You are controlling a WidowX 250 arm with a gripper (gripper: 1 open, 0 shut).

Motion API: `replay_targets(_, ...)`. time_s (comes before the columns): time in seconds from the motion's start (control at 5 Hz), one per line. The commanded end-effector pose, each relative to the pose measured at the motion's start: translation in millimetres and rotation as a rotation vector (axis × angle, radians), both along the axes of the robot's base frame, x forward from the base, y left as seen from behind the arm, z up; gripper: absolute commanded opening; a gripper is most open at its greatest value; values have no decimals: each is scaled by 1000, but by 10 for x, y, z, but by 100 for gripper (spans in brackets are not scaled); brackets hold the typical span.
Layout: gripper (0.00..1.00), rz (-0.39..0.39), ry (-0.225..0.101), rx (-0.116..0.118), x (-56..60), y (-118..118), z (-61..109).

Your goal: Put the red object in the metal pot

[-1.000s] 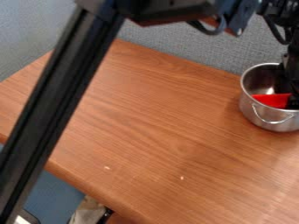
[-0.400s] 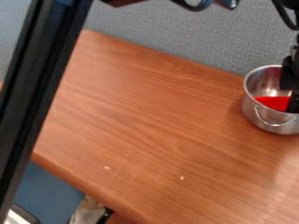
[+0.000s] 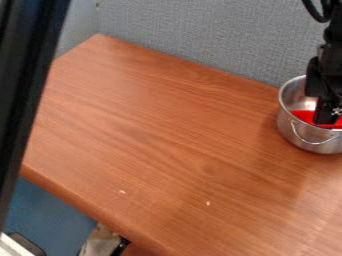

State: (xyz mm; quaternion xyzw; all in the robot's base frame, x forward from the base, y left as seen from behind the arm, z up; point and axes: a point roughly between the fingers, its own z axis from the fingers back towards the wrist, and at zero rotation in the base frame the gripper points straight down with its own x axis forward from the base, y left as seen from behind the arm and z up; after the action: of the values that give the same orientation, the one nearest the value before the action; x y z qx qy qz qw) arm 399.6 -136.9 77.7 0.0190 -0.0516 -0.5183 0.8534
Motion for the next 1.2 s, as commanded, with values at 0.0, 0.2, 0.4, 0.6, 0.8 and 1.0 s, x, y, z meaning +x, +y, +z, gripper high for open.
replay_targets(0.0, 100, 80, -137, -24, -20, 21, 410)
replay_targets(0.2, 100, 161, -137, -1, 42, -12, 354)
replay_targets(0.4, 100, 219, -111, 14, 121, -89, 78)
replay_targets(0.6, 100, 268, -136, 54, 164, 106, 182)
replay_targets(0.8, 100, 312, -143, 88, 215, 299, 178)
replay_targets(1.0, 100, 277, -164, 95, 229, 221, 426)
